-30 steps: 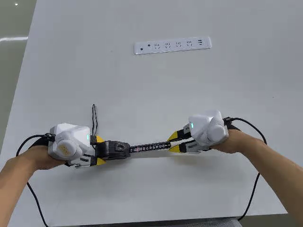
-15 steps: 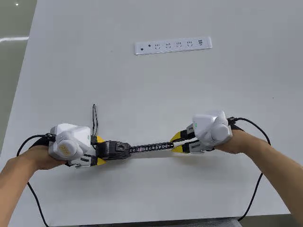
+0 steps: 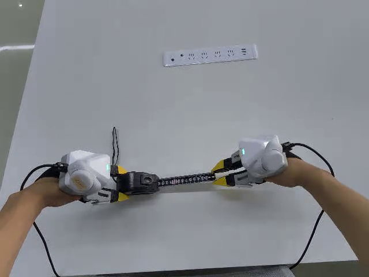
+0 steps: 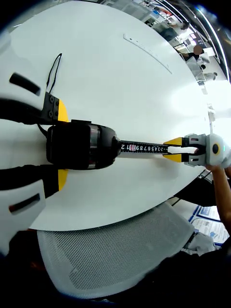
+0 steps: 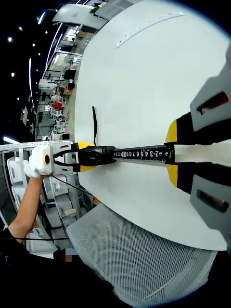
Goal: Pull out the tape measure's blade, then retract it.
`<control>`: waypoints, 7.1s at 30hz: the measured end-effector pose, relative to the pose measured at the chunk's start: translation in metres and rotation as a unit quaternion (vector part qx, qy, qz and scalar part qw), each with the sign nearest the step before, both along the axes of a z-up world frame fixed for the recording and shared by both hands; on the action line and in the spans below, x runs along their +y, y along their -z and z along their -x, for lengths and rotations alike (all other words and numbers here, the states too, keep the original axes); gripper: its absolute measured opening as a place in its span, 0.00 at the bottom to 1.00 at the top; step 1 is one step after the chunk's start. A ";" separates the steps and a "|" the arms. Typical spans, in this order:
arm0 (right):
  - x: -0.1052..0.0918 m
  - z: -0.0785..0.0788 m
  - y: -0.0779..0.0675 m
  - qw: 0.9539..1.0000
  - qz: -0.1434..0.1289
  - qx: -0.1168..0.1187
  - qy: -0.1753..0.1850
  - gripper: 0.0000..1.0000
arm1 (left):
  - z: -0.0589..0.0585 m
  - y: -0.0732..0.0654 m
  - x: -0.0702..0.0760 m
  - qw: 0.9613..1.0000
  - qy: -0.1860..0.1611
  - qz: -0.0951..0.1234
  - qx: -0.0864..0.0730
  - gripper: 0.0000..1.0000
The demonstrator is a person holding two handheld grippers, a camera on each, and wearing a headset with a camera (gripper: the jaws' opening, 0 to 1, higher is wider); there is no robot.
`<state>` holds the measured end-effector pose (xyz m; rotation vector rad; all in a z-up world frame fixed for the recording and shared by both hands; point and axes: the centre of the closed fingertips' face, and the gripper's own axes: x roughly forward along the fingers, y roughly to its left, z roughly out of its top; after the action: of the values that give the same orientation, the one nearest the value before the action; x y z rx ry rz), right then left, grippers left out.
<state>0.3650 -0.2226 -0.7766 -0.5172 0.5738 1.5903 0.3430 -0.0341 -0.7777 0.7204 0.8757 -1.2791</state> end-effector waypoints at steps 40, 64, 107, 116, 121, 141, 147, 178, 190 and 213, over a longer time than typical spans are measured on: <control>-0.026 -0.002 0.000 1.000 0.006 0.003 0.009 0.10 | 0.000 0.002 0.001 1.000 0.002 -0.004 0.001 0.28; -0.044 -0.003 0.002 1.000 0.016 0.003 0.015 0.10 | -0.001 0.002 0.000 1.000 0.004 -0.008 0.002 0.28; -0.077 -0.006 -0.003 0.999 0.026 0.003 0.026 0.10 | 0.002 0.001 -0.002 1.000 0.006 -0.015 0.005 0.28; -0.080 -0.006 -0.005 0.999 0.033 0.002 0.026 0.10 | 0.002 -0.001 -0.003 1.000 0.007 -0.017 0.005 0.28; -0.083 -0.007 -0.004 0.999 0.036 0.002 0.025 0.10 | 0.003 -0.003 -0.004 1.000 0.007 -0.017 0.004 0.28; -0.084 -0.006 0.014 0.997 0.073 0.006 0.025 0.11 | -0.002 0.003 -0.009 0.999 0.022 -0.033 0.001 0.28; -0.084 -0.006 0.024 0.995 0.095 -0.010 0.020 0.12 | -0.002 0.005 -0.009 0.999 0.030 -0.042 0.002 0.28; -0.078 -0.002 0.031 0.991 0.126 -0.012 0.032 0.33 | -0.010 -0.002 -0.014 0.999 0.015 -0.029 -0.012 0.37; -0.092 0.001 0.014 0.989 0.120 -0.010 0.084 0.35 | -0.002 -0.011 -0.006 0.999 -0.044 -0.010 -0.012 0.45; -0.110 0.027 -0.019 0.964 0.086 -0.002 0.252 0.59 | 0.034 -0.037 0.018 0.965 -0.250 0.064 -0.036 0.66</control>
<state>0.3380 -0.3328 -0.7572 -0.4570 0.7757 1.0613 0.3087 -0.0160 -0.7409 0.4035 0.8393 -0.8413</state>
